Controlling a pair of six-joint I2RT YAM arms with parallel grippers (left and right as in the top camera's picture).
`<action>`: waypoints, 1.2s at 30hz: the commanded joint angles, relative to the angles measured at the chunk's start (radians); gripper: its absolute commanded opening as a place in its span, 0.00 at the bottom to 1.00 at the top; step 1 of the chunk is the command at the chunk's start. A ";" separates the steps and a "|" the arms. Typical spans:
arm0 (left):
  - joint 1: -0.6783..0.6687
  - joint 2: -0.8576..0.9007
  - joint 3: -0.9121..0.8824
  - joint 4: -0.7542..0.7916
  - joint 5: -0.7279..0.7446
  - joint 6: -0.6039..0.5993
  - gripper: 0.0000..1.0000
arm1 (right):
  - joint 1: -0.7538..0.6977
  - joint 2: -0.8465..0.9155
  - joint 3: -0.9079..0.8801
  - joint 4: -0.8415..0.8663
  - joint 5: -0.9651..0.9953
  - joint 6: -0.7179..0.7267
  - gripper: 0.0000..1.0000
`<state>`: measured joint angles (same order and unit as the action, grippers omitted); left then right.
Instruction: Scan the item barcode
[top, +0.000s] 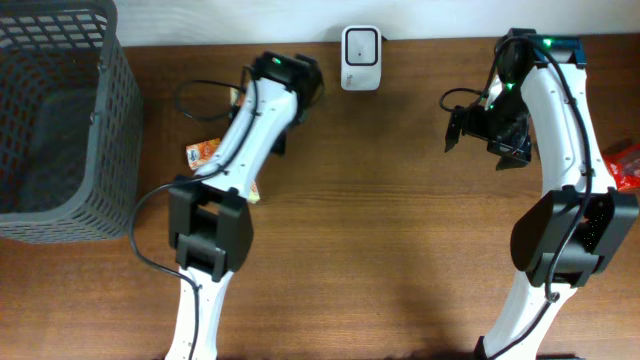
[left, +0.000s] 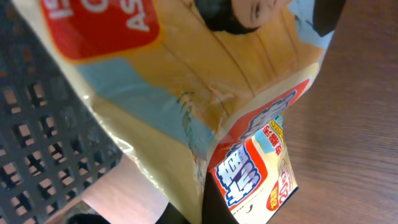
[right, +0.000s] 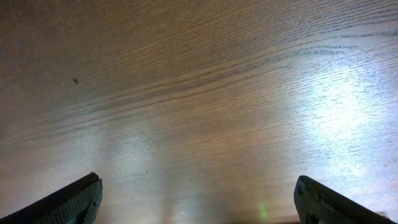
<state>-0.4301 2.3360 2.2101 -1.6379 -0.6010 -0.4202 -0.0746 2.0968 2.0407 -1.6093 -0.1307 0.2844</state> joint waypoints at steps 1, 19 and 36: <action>-0.075 0.011 -0.069 0.024 -0.047 -0.039 0.00 | 0.002 -0.005 0.022 -0.004 0.005 -0.026 0.99; -0.270 0.012 -0.109 0.011 -0.571 -0.202 0.00 | 0.000 -0.005 0.022 -0.030 -0.060 -0.093 0.98; -0.198 0.074 -0.020 0.157 -0.308 -0.148 0.00 | 0.000 -0.005 0.022 -0.032 -0.060 -0.116 0.98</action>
<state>-0.5552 2.3611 2.1696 -1.4895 -0.9695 -0.5816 -0.0742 2.0968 2.0407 -1.6348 -0.1822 0.1902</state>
